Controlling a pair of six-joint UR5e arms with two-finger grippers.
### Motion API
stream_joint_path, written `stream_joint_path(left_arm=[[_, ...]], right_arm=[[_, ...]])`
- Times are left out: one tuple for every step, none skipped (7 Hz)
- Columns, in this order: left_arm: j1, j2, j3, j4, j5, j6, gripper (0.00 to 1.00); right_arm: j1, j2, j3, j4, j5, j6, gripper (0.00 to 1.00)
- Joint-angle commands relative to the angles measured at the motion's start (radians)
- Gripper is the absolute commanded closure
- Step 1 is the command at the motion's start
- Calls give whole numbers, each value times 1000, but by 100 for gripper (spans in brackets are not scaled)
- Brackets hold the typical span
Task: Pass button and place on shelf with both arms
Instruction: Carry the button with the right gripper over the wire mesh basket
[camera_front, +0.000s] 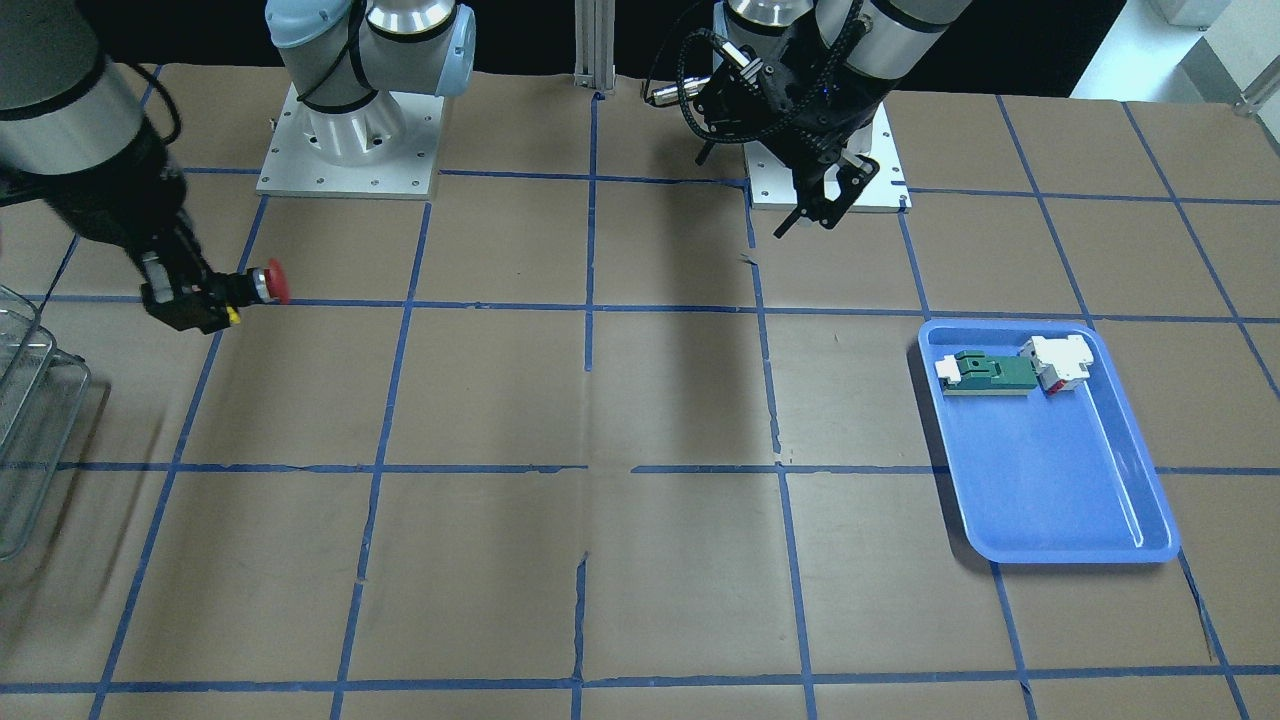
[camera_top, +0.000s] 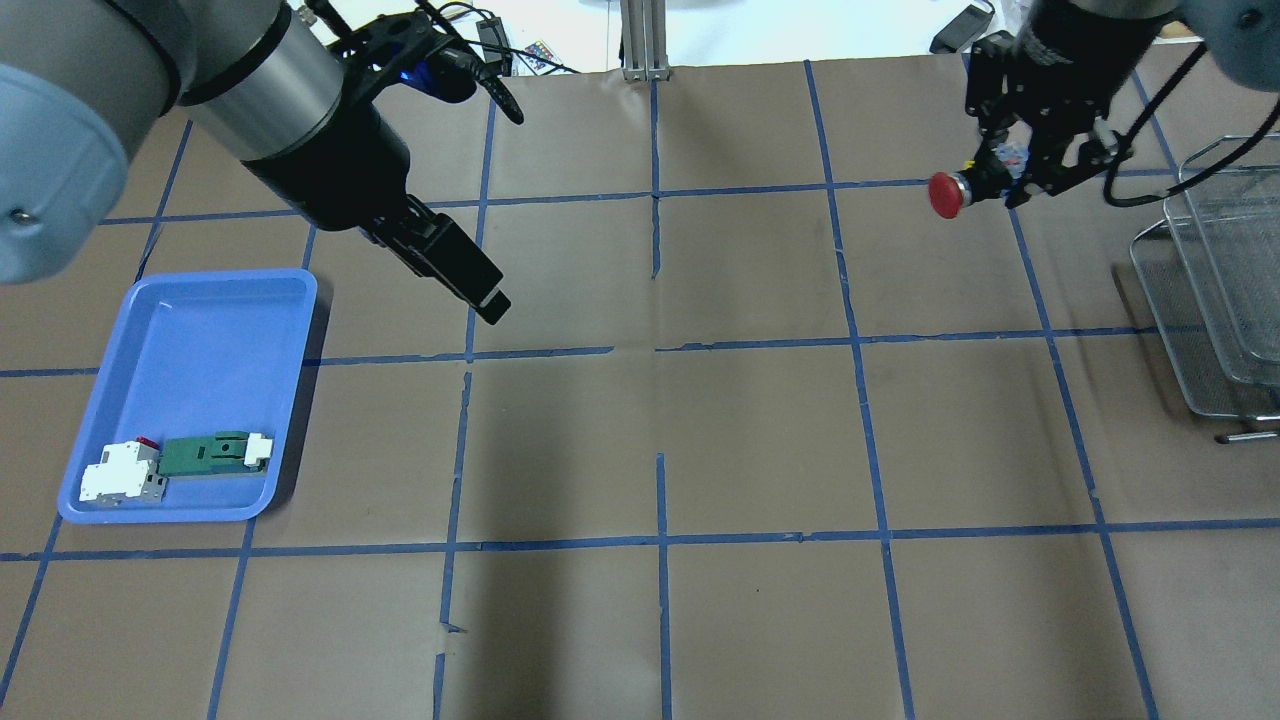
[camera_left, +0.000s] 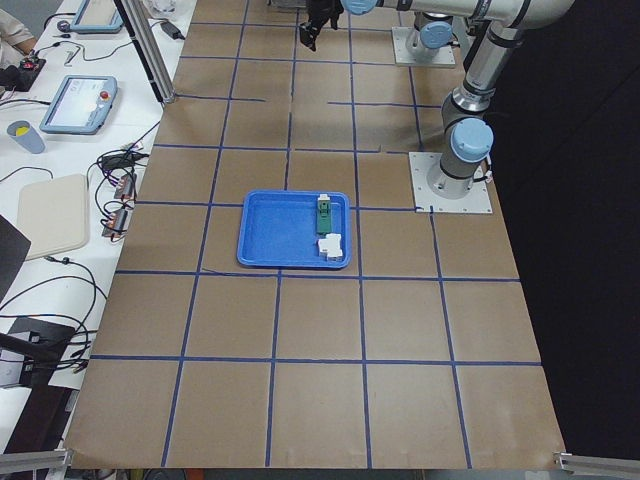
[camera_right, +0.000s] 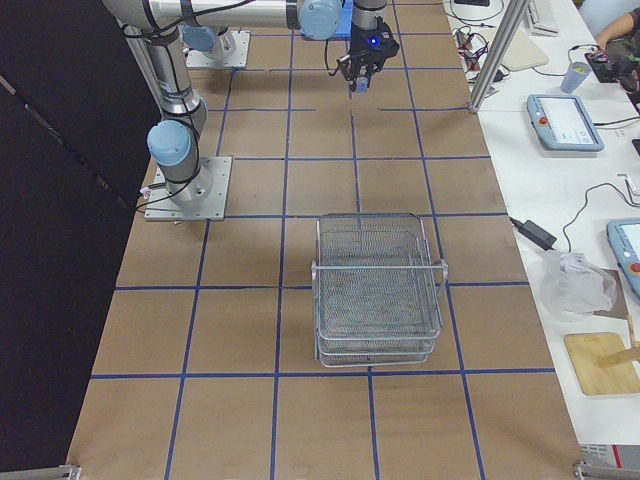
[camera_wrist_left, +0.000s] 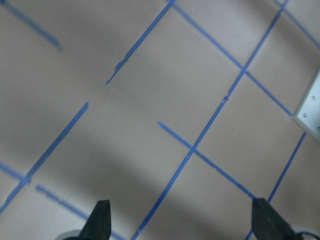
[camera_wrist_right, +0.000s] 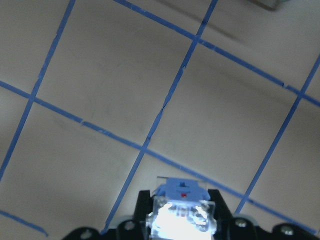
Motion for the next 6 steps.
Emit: stream_joint_path(left_arm=[[2, 21, 0, 1, 195, -272, 0], [4, 19, 5, 10, 216, -392, 0], [4, 21, 3, 55, 221, -447, 0], [4, 21, 6, 65, 240, -458, 0], [4, 22, 8, 65, 251, -461, 0], [4, 22, 5, 76, 250, -455, 0]], right_arm=[[-167, 4, 4, 13, -27, -348, 100], [-241, 20, 4, -4, -28, -545, 100], [-316, 44, 4, -35, -27, -738, 100], [-393, 81, 4, -114, -24, -918, 100], [-453, 131, 4, -194, -21, -1064, 100], [-484, 173, -5, -219, -21, -1161, 100]])
